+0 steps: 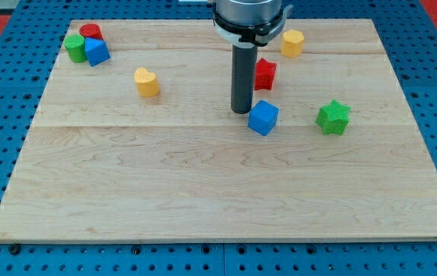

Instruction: Move your arm above the red circle

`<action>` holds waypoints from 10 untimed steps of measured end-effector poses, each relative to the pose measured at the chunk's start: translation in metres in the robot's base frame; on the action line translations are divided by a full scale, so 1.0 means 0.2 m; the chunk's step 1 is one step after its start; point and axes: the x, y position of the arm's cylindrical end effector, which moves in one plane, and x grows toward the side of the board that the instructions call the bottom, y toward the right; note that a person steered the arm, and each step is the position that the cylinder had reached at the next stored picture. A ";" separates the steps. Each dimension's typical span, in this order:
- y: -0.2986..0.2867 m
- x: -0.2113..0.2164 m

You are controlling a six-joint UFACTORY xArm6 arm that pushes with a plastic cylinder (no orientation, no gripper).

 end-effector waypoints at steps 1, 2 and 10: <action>-0.01 -0.05; -0.01 -0.06; -1.33 -1.09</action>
